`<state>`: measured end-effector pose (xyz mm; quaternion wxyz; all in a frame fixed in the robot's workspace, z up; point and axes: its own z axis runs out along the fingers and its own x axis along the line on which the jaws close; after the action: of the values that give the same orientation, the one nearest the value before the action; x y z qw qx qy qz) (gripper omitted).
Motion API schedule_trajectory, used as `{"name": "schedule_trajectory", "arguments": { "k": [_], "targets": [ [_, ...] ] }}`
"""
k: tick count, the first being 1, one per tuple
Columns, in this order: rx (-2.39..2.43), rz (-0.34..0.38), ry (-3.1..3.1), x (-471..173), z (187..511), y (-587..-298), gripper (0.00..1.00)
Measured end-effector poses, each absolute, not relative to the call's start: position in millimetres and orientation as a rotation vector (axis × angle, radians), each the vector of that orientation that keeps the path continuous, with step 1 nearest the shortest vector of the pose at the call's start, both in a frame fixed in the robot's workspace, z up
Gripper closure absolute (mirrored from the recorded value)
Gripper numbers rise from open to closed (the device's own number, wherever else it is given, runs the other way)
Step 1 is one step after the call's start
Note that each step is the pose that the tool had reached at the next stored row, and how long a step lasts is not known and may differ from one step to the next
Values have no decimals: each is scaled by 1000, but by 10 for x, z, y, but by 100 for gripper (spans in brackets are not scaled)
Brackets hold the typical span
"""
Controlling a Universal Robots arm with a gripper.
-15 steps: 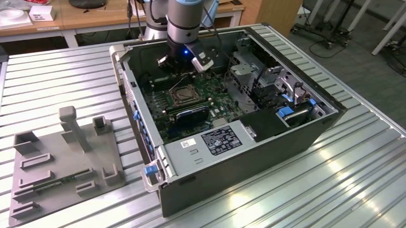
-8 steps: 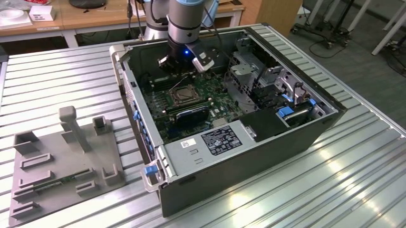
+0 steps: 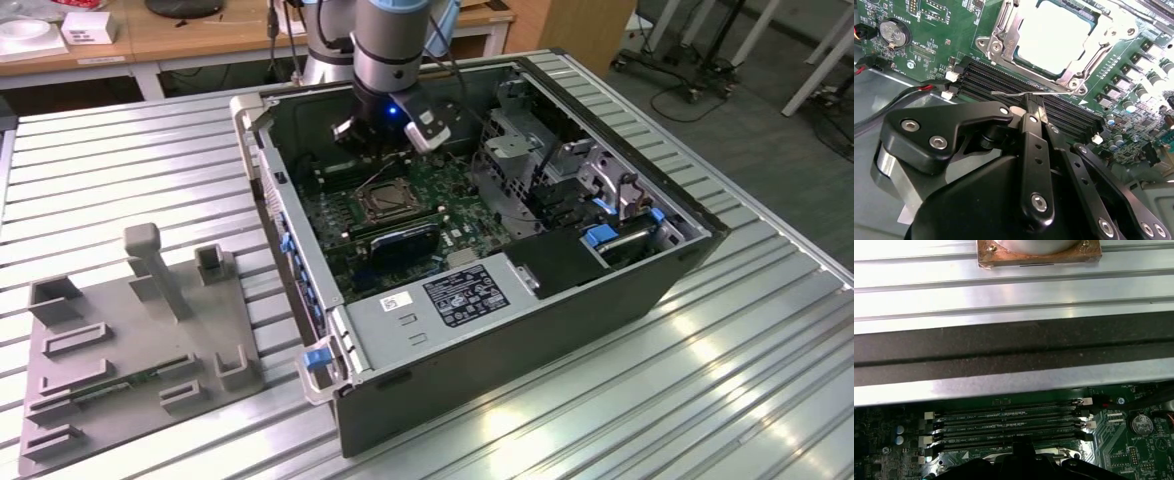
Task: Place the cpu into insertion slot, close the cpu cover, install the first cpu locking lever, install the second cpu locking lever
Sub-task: 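Install the first cpu locking lever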
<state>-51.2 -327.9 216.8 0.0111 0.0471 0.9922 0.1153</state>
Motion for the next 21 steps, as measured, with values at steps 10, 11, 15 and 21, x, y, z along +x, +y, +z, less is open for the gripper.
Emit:
{"name": "schedule_trajectory", "arguments": {
  "k": [10, 11, 15, 21],
  "targets": [
    [147, 359, 3095, -511, 2149, -3279, 89],
    [147, 359, 3095, -511, 2145, -3279, 89],
    [147, 359, 3095, -510, 2131, -3280, 89],
    [147, 359, 3095, -509, 2129, -3280, 89]
  ]
}}
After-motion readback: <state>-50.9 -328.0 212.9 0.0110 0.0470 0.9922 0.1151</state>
